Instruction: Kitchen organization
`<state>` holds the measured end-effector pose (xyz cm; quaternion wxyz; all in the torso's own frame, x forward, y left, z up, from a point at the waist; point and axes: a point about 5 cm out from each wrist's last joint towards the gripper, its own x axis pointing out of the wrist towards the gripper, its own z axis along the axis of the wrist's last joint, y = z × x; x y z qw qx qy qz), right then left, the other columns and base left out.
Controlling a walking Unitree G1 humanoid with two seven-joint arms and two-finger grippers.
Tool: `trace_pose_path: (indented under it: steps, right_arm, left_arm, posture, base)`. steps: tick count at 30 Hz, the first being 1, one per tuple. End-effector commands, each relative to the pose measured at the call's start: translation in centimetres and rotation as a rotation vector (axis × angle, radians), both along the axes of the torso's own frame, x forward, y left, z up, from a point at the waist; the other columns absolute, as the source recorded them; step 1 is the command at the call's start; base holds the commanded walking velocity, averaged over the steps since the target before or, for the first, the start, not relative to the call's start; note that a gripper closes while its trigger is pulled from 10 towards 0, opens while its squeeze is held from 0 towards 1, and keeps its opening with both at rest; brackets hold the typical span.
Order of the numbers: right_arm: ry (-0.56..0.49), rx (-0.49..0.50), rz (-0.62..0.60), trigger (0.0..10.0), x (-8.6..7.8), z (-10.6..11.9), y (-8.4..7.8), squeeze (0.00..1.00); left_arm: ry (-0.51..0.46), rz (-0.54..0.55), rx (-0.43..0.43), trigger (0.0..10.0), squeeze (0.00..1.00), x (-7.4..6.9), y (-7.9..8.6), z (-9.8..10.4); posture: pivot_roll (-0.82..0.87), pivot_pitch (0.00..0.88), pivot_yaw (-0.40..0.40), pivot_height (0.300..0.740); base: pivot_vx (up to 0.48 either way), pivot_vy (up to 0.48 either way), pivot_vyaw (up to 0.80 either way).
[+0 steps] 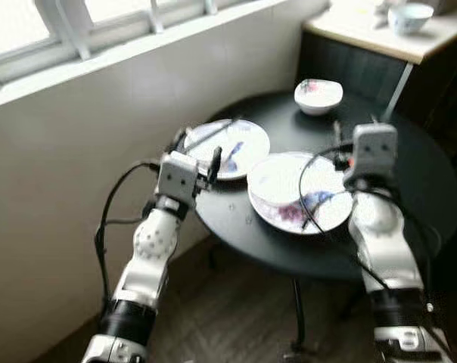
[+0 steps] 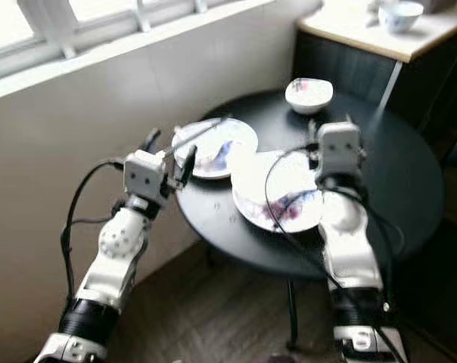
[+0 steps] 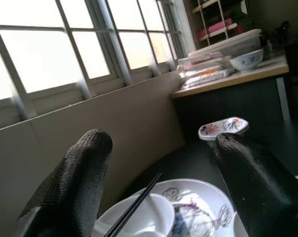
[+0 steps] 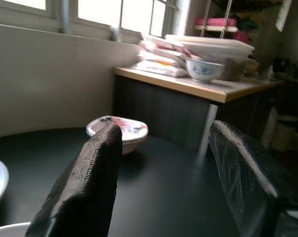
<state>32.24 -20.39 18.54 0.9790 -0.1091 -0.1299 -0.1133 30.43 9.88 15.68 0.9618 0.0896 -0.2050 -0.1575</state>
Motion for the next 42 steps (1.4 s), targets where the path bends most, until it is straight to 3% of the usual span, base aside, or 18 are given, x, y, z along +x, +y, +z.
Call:
trace_pose_path:
  steps: [1, 8, 11, 12, 13, 14, 19, 25, 42]
  right_arm:
    - [0.012, 0.034, 0.015, 10.0, 0.2, -0.2, 0.5, 0.00]
    - [0.133, 0.208, 0.061, 10.0, 0.5, -2.1, 0.4, 0.00]
    - [0.164, 0.237, 0.088, 10.0, 0.6, -2.6, 0.6, 0.00]
    - [0.216, 0.311, 0.127, 10.0, 0.7, -3.5, 1.1, 0.00]
    - [0.216, 0.311, 0.127, 10.0, 0.7, -3.5, 1.1, 0.00]
    - [0.249, 0.391, 0.114, 10.0, 0.6, -4.3, 1.0, 0.00]
    - [0.283, 0.472, 0.050, 10.0, 0.7, -4.9, 0.1, 0.00]
    - [0.383, 0.543, 0.088, 10.0, 0.6, -6.2, 0.7, 0.00]
    - [0.522, 0.681, 0.174, 10.0, 0.4, -7.8, 2.2, 0.00]
  left_arm:
    - [-0.002, 0.018, 0.013, 10.0, 0.00, 0.0, 0.7, -0.1]
    - [0.002, 0.019, 0.020, 10.0, 0.00, 0.0, 0.7, -0.2]
    - [0.002, 0.019, 0.020, 10.0, 0.00, 0.1, 0.7, -0.2]
    - [0.003, 0.019, 0.023, 10.0, 0.00, 0.1, 0.6, -0.2]
    - [0.003, 0.019, 0.023, 10.0, 0.00, 0.1, 0.6, -0.2]
    - [0.005, 0.019, 0.026, 10.0, 0.00, 0.1, 0.6, -0.3]
    - [0.007, 0.023, 0.030, 10.0, 0.00, 0.0, 0.8, -0.3]
    - [0.010, 0.027, 0.037, 10.0, 0.00, 0.0, 0.8, -0.4]
    - [0.019, 0.026, 0.043, 10.0, 0.00, 0.1, 0.7, -0.6]
  posture:
    - [-0.18, 0.000, 0.045, 0.740]
    - [-0.18, 0.000, 0.047, 0.740]
    - [-0.18, 0.000, 0.047, 0.740]
    - [-0.18, 0.000, 0.047, 0.740]
    - [-0.18, 0.000, 0.047, 0.740]
    - [-0.18, 0.000, 0.048, 0.740]
    - [-0.18, 0.000, 0.045, 0.740]
    - [-0.18, 0.000, 0.044, 0.740]
    - [-0.18, 0.000, 0.043, 0.740]
  base:
    - [0.000, 0.000, 0.00]
    - [0.000, 0.000, 0.00]
    - [0.000, 0.000, 0.00]
    - [0.000, 0.000, 0.00]
    - [0.000, 0.000, 0.00]
    - [0.000, 0.000, 0.00]
    - [0.000, 0.000, 0.00]
    - [0.000, 0.000, 0.00]
    - [0.000, 0.000, 0.00]
